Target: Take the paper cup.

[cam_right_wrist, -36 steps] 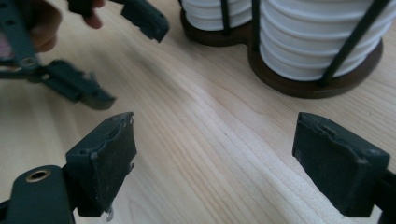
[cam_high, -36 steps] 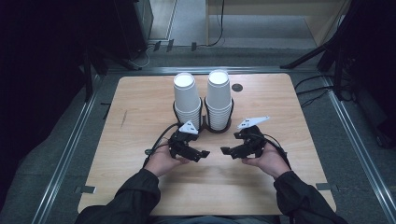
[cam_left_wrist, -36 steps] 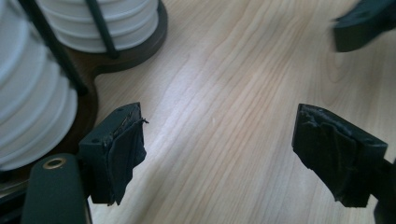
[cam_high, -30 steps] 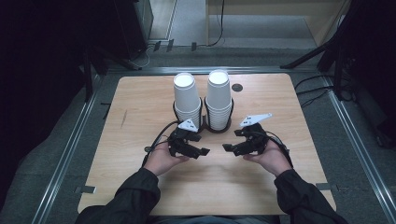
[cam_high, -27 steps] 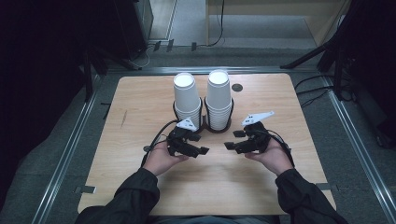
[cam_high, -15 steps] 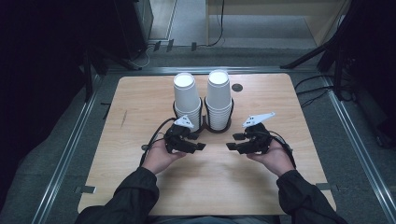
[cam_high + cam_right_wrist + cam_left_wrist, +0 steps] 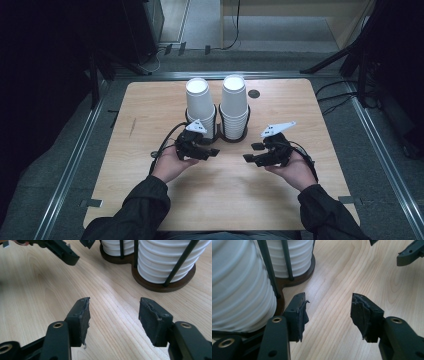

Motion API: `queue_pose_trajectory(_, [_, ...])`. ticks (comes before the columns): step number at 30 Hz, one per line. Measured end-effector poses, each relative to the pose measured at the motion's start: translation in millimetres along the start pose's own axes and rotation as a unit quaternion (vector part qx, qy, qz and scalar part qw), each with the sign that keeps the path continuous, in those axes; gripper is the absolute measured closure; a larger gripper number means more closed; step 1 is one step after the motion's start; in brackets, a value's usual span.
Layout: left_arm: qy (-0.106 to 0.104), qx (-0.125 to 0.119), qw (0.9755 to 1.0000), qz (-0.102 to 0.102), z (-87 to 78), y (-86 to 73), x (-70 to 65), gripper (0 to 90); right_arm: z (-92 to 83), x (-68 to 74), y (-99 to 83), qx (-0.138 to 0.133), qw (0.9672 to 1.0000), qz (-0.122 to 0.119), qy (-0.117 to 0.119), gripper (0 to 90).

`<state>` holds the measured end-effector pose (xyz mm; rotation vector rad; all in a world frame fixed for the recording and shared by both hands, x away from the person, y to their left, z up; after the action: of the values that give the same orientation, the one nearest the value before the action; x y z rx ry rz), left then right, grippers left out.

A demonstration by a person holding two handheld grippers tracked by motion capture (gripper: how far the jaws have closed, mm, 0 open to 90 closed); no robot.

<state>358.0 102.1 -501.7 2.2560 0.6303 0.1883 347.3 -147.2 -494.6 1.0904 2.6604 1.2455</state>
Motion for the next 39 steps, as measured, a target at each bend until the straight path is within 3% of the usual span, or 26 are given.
queue_pose_trajectory(7, [-0.001, -0.009, 1.0000, -0.002, 2.9, 6.6, -2.6, 56.0, -2.2, -2.7, -2.0, 0.006, 0.9998, 0.017, 0.010, 42.6])
queue_pose_trajectory(11, [-0.001, -0.009, 0.9999, 0.006, 4.1, 11.9, -2.6, 57.2, -3.0, -2.7, -1.9, 0.010, 0.9999, 0.009, 0.009, 40.4])
queue_pose_trajectory(14, [-0.004, -0.014, 0.9999, -0.007, 3.0, 12.7, -1.5, 59.2, -3.4, -5.6, 0.6, 0.012, 0.9999, 0.012, 0.003, 39.0])
queue_pose_trajectory(17, [0.007, -0.013, 0.9999, -0.008, -1.3, 12.8, 1.5, 69.6, -5.1, -8.7, 5.6, 0.015, 0.9999, -0.006, -0.004, 40.4])
queue_pose_trajectory(25, [0.006, -0.029, 0.9993, -0.022, -4.1, 24.4, 8.5, 79.1, -16.3, -10.2, 35.0, 0.005, 0.9999, -0.009, -0.001, 37.8])
queue_pose_trajectory(28, [0.014, -0.037, 0.9985, -0.039, -2.6, 29.9, 9.0, 84.1, -21.0, -12.3, 49.4, 0.001, 0.9999, -0.010, -0.002, 36.3])
queue_pose_trajectory(33, [0.025, -0.040, 0.9983, -0.034, 0.6, 40.3, 6.1, 88.0, -26.5, -14.9, 67.8, -0.009, 0.9999, -0.011, -0.005, 34.6])
queue_pose_trajectory(38, [0.031, -0.042, 0.9973, -0.052, 2.5, 51.1, 6.2, 88.8, -30.4, -14.8, 82.0, -0.007, 0.9996, -0.027, -0.008, 30.7])
queue_pose_trajectory(39, [0.040, -0.042, 0.9968, -0.055, 2.5, 53.3, 6.7, 89.5, -31.0, -15.3, 85.4, -0.007, 0.9996, -0.026, -0.002, 30.1])
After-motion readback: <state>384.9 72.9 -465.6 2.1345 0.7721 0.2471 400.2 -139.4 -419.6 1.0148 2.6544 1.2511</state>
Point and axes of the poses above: each handheld gripper's, and its own axes: z roughly forward along the jaws, y roughly out of its top, x roughly to its left, the point moved 3 cm from there along z, roughly forward along the jaws, and after that the axes turned 7 degrees about z, right-handed, at the moved point
